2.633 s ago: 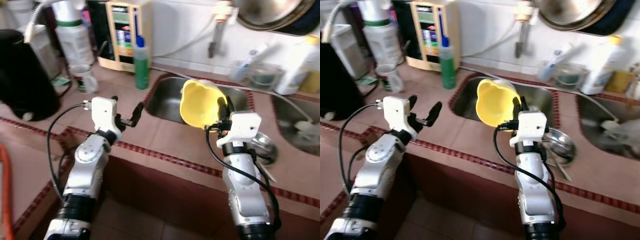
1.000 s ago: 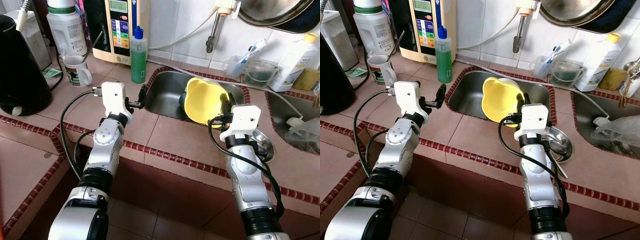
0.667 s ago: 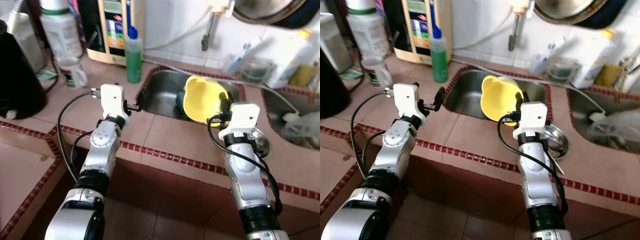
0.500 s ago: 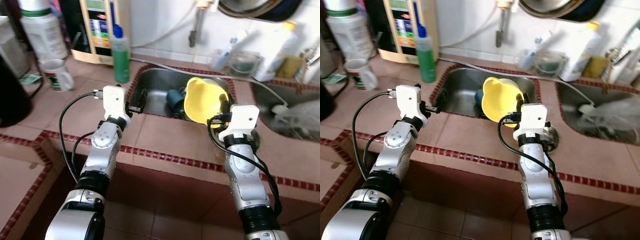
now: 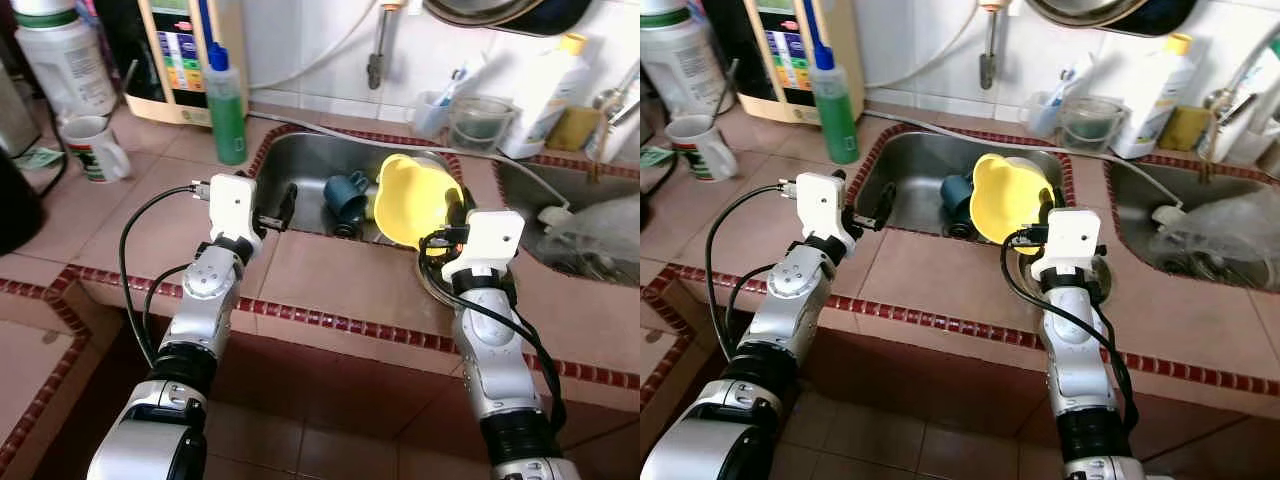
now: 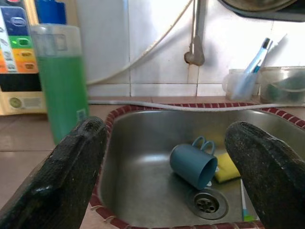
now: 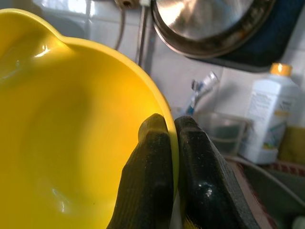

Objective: Kitchen organization

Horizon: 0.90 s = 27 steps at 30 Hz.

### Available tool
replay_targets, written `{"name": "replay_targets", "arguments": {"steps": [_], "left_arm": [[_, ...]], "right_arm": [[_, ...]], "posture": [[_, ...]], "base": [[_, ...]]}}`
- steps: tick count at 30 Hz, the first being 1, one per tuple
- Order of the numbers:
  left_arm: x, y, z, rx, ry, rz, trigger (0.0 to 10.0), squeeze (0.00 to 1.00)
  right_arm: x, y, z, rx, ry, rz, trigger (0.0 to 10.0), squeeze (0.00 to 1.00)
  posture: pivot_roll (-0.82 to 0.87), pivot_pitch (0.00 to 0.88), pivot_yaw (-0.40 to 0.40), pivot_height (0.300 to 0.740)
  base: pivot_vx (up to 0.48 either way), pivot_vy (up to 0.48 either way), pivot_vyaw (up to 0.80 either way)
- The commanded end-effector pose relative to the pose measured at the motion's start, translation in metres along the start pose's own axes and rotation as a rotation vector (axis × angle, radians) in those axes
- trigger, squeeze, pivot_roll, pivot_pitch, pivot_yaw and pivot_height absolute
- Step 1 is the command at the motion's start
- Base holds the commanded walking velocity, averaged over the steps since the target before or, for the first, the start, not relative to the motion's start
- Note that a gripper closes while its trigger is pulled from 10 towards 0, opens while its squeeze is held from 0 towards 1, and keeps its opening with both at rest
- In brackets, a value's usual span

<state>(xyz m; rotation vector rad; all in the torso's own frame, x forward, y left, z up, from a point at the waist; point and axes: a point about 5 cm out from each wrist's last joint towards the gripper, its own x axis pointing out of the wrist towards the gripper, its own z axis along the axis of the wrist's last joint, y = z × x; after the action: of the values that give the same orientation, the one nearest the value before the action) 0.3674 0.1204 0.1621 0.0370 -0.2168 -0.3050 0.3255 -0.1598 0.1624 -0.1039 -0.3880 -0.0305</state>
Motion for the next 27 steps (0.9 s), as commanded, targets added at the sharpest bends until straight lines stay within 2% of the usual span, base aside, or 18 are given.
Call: {"name": "replay_targets", "arguments": {"steps": [1, 5, 20, 27], "left_arm": [[0.0007, -0.0033, 0.0057, 0.021, -0.024, -0.04, 10.0, 0.0], [-0.0017, -0.0082, 0.006, 0.02, -0.032, -0.095, 10.0, 0.0], [-0.0008, -0.0093, 0.0069, 0.016, -0.027, -0.113, 10.0, 0.0], [0.0003, -0.0082, 0.0097, 0.009, -0.039, -0.108, 10.0, 0.0]], "right_arm": [[0.0043, -0.0087, 0.0103, 0.002, -0.052, -0.029, 10.0, 0.0], [0.0036, -0.014, 0.0137, -0.004, -0.064, -0.037, 10.0, 0.0], [-0.0009, -0.0151, 0.0114, -0.009, -0.051, -0.045, 10.0, 0.0], [-0.0002, -0.0142, 0.0111, -0.009, -0.05, -0.04, 10.0, 0.0]], "posture": [[-0.01, 0.0, 0.0, 0.74], [-0.01, 0.0, 0.004, 0.74], [-0.02, 0.0, 0.009, 0.74], [-0.02, 0.0, 0.004, 0.74]], "base": [[0.0, 0.0, 0.0], [0.0, 0.0, 0.0], [0.0, 0.0, 0.0], [0.266, 0.0, 0.0]]}}
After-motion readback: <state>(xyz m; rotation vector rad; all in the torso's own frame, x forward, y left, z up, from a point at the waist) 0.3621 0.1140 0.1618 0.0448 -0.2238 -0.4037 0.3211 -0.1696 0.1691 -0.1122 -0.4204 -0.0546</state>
